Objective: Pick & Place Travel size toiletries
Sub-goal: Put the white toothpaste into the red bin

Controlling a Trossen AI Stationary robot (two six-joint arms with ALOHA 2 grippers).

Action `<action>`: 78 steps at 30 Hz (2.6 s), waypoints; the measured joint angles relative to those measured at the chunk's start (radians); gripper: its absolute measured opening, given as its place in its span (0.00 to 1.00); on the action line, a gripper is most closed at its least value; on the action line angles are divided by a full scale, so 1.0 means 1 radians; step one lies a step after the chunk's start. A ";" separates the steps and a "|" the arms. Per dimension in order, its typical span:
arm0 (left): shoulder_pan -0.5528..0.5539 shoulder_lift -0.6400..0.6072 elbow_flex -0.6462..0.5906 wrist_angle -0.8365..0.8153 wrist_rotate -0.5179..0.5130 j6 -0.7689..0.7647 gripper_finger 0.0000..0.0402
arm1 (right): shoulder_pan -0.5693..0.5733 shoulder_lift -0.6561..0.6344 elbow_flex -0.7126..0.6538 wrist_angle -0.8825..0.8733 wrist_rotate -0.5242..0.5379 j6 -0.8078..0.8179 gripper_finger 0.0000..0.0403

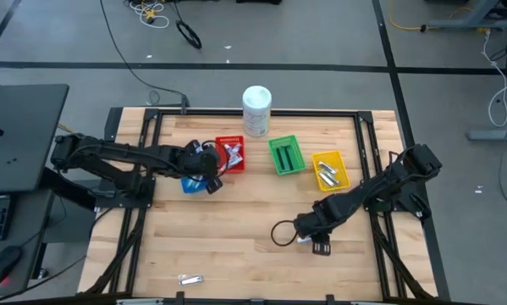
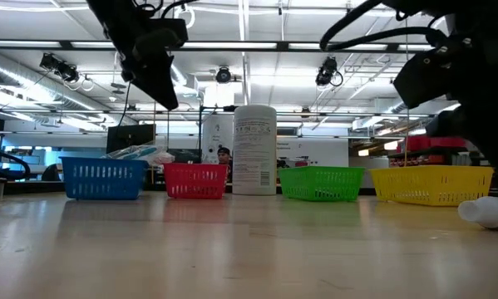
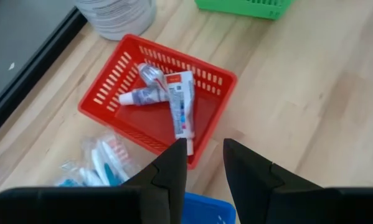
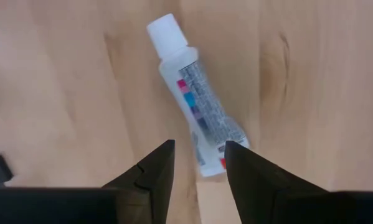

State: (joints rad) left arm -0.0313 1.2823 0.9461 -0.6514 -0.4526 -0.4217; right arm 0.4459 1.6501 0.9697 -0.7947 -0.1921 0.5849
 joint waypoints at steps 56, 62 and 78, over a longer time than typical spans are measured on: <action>0.062 0.015 -0.002 0.413 0.204 0.086 0.28 | -0.050 0.003 -0.142 0.631 0.327 -0.326 0.23; 0.004 0.075 -0.002 0.415 0.205 -0.064 0.28 | -0.132 0.003 -0.141 0.725 0.618 -0.528 0.23; -0.005 0.291 -0.002 0.594 0.161 -0.186 0.32 | -0.363 0.001 -0.140 0.919 0.658 -0.787 0.23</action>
State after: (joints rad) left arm -0.0361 1.5734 0.9443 -0.0575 -0.2920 -0.6074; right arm 0.0832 1.6508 0.8295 0.1245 0.4660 -0.2023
